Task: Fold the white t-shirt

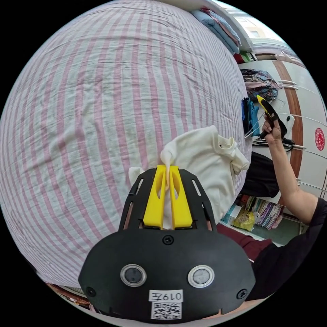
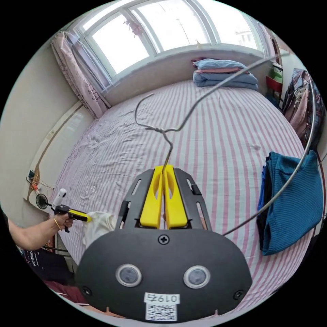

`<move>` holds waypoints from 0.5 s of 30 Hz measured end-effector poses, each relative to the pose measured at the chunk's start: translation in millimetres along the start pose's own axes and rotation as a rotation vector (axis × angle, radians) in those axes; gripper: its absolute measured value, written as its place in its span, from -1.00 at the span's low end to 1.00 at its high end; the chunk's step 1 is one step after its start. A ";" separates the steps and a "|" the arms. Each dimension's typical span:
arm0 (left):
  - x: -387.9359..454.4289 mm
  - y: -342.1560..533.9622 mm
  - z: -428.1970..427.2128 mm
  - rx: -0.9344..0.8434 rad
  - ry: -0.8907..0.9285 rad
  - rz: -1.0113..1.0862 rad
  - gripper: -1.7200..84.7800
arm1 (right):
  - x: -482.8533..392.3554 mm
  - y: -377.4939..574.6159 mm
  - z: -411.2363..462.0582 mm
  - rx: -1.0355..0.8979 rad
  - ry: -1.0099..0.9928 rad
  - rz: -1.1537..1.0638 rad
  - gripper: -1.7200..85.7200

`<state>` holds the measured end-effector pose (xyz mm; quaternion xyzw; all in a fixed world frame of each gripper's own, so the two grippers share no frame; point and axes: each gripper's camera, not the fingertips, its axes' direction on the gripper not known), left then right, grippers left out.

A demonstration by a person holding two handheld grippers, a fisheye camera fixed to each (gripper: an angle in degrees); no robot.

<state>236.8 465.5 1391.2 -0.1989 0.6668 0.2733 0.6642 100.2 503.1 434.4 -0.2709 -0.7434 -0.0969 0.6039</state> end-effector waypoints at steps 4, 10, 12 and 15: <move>-16.7 41.7 20.5 0.068 0.046 0.003 -0.87 | -23.8 10.1 4.5 -0.027 -0.125 -0.114 -0.98; -48.0 132.2 33.0 0.227 0.069 -0.031 -0.81 | -65.5 39.7 -1.3 -0.194 -0.415 -0.169 -0.98; -48.7 166.4 38.1 0.295 0.100 -0.032 -0.83 | -94.3 62.9 -7.6 -0.262 -0.463 -0.241 -0.98; -36.4 233.5 55.7 0.379 0.123 -0.018 -0.88 | -144.3 97.8 -24.0 -0.353 -0.450 -0.403 -0.98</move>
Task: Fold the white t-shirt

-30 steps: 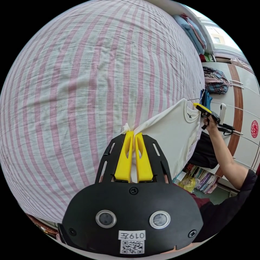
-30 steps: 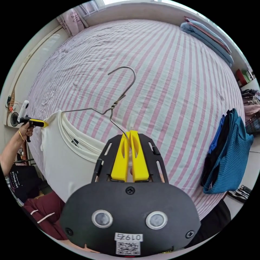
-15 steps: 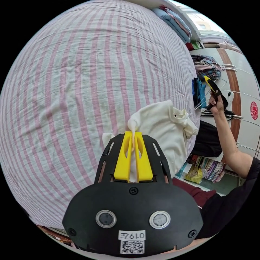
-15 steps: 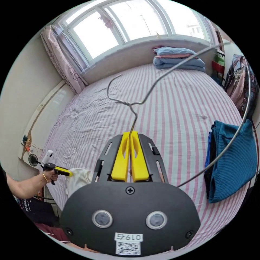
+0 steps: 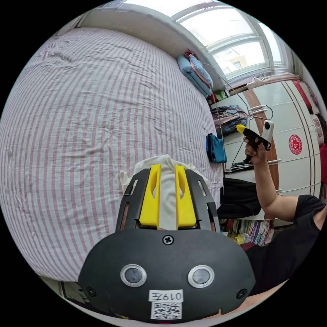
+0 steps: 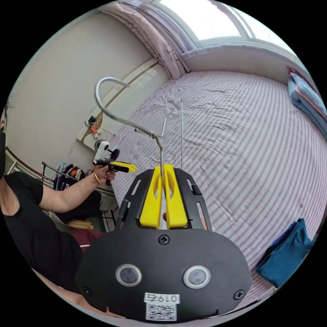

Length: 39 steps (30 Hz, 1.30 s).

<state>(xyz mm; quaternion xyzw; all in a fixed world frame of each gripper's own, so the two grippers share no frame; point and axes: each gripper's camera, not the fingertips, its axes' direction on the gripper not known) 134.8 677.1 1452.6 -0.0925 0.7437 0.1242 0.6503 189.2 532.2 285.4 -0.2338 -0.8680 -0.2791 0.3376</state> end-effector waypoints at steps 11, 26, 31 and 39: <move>78.0 380.1 -9.2 0.326 -0.010 -0.020 -0.94 | -234.3 104.1 40.9 -0.103 -0.190 -0.525 -0.98; 65.2 931.0 62.8 0.869 -0.413 -0.454 -0.94 | -508.4 269.5 235.4 -0.242 -0.799 -0.836 -0.98; 35.6 1088.0 95.3 0.953 -0.499 -0.526 -0.94 | -589.6 321.3 301.4 -0.264 -0.899 -0.831 -0.98; -36.3 1290.5 87.2 0.991 -0.546 -0.479 -0.94 | -731.9 405.2 435.9 -0.252 -0.968 -0.762 -0.98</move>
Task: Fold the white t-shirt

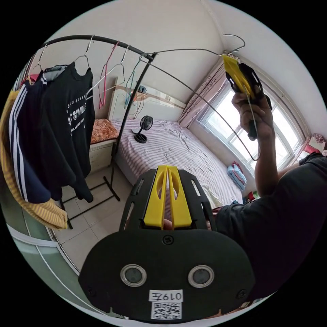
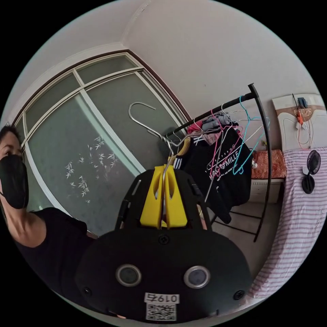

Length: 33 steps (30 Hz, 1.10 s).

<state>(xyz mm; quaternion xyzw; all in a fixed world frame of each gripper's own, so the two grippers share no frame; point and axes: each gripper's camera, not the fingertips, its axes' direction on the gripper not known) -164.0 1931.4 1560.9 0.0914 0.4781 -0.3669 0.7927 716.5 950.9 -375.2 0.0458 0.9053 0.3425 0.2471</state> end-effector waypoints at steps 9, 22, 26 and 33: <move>-160.0 66.7 -69.0 -0.017 0.028 0.078 -0.94 | 30.6 -3.2 146.3 0.075 0.062 0.058 -0.98; -230.7 118.4 -63.8 -0.026 0.045 0.231 -0.94 | 115.3 -7.7 294.7 0.087 0.225 0.221 -0.98; -246.9 127.6 -61.7 -0.053 0.057 0.262 -0.94 | 160.5 -25.0 331.8 0.083 0.252 0.321 -0.98; -271.1 131.8 -64.9 -0.072 0.083 0.248 -0.94 | 216.1 -34.8 365.7 0.116 0.275 0.465 -0.98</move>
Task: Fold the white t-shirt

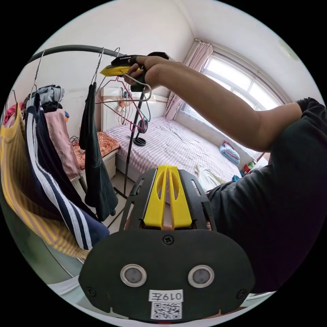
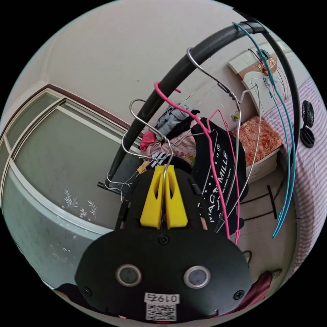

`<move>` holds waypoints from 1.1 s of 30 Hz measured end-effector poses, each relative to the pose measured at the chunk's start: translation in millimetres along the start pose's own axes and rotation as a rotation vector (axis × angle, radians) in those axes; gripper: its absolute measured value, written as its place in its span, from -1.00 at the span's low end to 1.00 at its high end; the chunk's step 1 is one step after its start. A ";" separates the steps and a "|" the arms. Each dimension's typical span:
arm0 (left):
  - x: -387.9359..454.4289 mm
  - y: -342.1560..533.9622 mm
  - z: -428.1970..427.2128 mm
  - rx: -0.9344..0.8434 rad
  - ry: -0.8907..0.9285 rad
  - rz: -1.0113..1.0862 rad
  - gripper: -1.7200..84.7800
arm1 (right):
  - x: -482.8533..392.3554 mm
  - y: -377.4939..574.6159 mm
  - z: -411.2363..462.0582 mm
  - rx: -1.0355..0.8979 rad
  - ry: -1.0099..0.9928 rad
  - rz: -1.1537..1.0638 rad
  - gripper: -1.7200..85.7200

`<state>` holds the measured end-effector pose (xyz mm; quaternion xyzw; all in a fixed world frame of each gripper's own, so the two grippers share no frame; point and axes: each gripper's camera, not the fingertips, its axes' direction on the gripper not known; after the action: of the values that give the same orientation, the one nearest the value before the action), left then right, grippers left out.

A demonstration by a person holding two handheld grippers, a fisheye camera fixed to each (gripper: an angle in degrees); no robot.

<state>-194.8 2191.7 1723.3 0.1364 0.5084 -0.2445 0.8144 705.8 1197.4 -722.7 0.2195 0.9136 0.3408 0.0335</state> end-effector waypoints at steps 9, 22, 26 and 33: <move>8.1 -32.2 22.0 -0.090 0.200 0.073 -0.94 | 6.4 16.1 13.1 -0.076 0.128 -0.176 -0.98; 72.3 -146.4 35.6 0.003 0.309 0.170 -0.94 | 11.5 107.2 -151.6 0.213 0.289 -0.516 -0.98; 111.8 -197.6 55.1 -0.006 0.416 0.251 -0.93 | 26.8 134.1 -221.2 0.231 0.127 -0.497 -0.98; 213.7 -309.4 95.5 0.078 0.526 0.331 -0.92 | 50.8 211.5 -378.3 0.317 0.320 -0.535 -0.98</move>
<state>-210.5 1830.4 1582.8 0.3069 0.6628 -0.0844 0.6778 660.3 1131.0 -293.8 -0.0815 0.9740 0.2037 -0.0563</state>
